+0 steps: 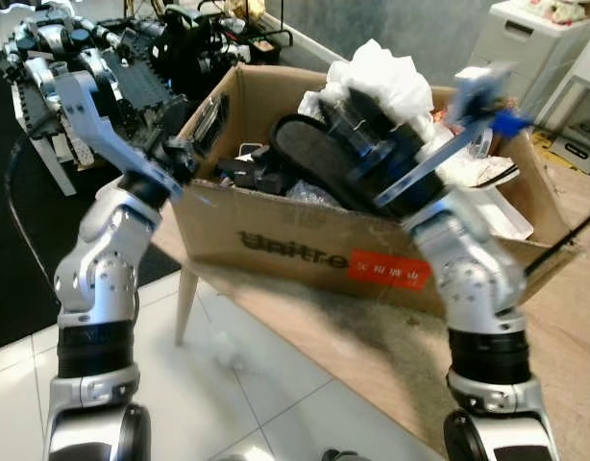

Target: Picking trash to rubbish bin

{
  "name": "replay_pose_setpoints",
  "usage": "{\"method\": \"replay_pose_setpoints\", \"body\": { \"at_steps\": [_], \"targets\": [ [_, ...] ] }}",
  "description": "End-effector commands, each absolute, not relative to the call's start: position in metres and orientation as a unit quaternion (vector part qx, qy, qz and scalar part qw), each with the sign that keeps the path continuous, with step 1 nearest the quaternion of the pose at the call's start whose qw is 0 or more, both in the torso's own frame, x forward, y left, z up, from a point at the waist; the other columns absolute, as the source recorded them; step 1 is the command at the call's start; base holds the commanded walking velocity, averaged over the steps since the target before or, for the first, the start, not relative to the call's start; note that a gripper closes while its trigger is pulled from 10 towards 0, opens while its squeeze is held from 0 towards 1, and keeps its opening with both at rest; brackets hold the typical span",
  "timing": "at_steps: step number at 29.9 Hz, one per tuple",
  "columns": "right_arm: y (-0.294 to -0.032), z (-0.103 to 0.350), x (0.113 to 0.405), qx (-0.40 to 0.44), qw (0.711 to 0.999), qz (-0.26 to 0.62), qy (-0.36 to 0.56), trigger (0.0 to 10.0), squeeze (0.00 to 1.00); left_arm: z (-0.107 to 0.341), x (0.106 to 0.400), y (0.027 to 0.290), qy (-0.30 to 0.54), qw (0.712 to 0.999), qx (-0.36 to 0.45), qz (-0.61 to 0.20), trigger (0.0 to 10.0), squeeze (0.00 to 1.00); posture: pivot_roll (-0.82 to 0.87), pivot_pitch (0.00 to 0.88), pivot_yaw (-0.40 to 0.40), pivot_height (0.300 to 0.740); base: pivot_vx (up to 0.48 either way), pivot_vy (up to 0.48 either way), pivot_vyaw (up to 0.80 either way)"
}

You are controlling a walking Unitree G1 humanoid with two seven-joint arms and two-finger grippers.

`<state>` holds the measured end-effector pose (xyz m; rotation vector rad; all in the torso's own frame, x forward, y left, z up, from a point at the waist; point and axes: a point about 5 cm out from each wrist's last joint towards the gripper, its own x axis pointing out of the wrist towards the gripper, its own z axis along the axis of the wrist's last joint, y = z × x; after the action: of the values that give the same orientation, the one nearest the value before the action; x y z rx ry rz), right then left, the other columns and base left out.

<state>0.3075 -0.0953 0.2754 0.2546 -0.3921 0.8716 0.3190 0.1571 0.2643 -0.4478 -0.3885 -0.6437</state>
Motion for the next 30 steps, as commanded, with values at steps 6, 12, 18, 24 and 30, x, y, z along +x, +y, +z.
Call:
{"method": "replay_pose_setpoints", "body": {
  "at_steps": [6,12,18,24,30],
  "targets": [
    [-0.083,0.253,0.307,0.079,0.884,0.439,-0.141,10.0,0.0,0.243,0.306,0.144,-0.149,0.891,-0.217,-0.369,10.0,0.0,0.04,0.088,0.002,0.74,-0.326,0.0,0.0],
    [-0.083,0.246,0.312,0.077,0.889,0.432,-0.127,10.0,0.0,0.236,0.302,0.142,-0.135,0.887,-0.223,-0.381,10.0,0.0,0.04,0.085,0.001,0.74,-0.346,0.0,0.0],
    [-0.08,0.219,0.323,0.039,0.91,0.407,-0.075,10.0,0.0,0.196,0.295,0.141,-0.066,0.892,-0.226,-0.386,10.0,0.0,0.05,0.079,0.0,0.74,-0.35,0.0,0.0],
    [-0.077,0.197,0.324,0.02,0.914,0.404,-0.04,10.0,0.0,0.178,0.294,0.143,-0.038,0.898,-0.226,-0.377,10.0,0.0,0.05,0.079,0.0,0.74,-0.354,0.0,0.0],
    [-0.074,0.132,0.323,-0.007,0.92,0.385,0.069,10.0,0.0,0.128,0.289,0.146,0.044,0.912,-0.204,-0.354,10.0,0.0,0.05,0.078,0.004,0.74,-0.349,0.0,0.0]
  ]
}}
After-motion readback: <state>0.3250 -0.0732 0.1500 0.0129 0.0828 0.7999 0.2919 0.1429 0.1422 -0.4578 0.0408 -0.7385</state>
